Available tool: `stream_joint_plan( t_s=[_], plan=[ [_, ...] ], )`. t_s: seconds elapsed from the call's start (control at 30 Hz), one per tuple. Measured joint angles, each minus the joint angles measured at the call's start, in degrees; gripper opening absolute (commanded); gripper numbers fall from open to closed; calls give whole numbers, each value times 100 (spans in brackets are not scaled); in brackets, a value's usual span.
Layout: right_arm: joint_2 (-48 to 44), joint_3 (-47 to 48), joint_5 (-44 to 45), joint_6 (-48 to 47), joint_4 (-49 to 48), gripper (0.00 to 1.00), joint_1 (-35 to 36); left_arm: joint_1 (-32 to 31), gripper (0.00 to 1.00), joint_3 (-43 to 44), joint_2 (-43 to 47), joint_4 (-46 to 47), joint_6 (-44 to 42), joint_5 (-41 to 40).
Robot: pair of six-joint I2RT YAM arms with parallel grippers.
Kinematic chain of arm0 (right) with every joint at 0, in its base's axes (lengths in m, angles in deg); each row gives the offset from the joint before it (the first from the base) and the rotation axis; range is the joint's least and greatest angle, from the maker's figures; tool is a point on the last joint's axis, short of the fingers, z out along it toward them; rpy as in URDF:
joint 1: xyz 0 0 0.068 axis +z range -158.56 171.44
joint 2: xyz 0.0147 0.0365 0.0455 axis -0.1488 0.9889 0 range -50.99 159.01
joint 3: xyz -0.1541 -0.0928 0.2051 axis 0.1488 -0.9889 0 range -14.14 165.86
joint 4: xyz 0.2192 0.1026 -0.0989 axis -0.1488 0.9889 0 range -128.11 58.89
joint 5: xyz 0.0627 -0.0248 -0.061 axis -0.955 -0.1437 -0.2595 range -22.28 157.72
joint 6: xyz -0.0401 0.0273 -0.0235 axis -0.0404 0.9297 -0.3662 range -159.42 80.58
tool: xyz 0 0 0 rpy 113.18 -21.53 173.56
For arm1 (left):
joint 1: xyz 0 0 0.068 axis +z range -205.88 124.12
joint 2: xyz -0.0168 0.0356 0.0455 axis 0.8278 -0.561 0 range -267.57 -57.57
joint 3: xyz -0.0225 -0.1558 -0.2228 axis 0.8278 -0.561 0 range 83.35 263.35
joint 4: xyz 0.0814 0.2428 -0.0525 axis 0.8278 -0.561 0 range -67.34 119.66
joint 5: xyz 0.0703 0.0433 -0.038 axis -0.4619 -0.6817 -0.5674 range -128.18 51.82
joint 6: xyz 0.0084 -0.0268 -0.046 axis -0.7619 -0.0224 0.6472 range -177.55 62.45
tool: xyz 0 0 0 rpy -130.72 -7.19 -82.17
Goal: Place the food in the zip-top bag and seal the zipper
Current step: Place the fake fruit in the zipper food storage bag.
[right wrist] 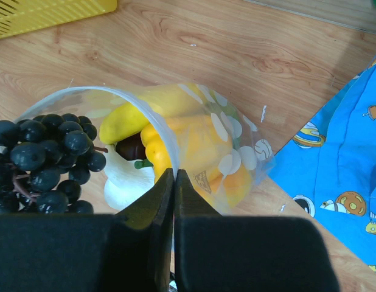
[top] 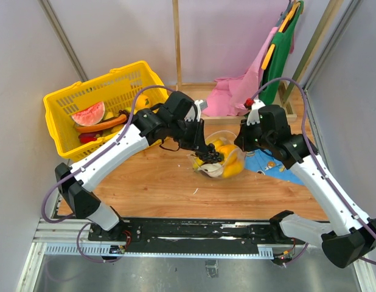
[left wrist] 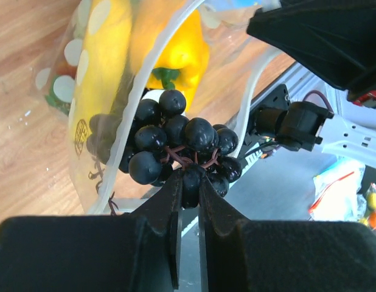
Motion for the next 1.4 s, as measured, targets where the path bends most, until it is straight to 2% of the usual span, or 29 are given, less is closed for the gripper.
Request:
stream_joint_plan(
  t_s=[0.2,0.33,0.43,0.57,0.77,1.03,1.4],
  plan=[
    [-22,-76,-127,55,-105,1,0,-118,4,0,-188,-234,649,-533],
    [-22,-114,-236,76,-173,1,0,-120,18,0,-337,-249,1027,-883],
    [-24,-153,-293,103,-203,1,0,-125,35,2,-446,-199,1200,-957],
    [-28,-175,-334,109,-216,1,0,-205,51,116,-719,-160,1231,-960],
    [-33,-181,-334,107,-238,1,0,-474,62,507,-1021,-24,1019,-756],
    [-33,-181,-308,98,-236,1,0,-503,66,743,-905,-50,562,-831],
    [-31,-181,-223,35,-236,1,0,-503,69,872,-304,-1099,-214,-2135]
  ],
)
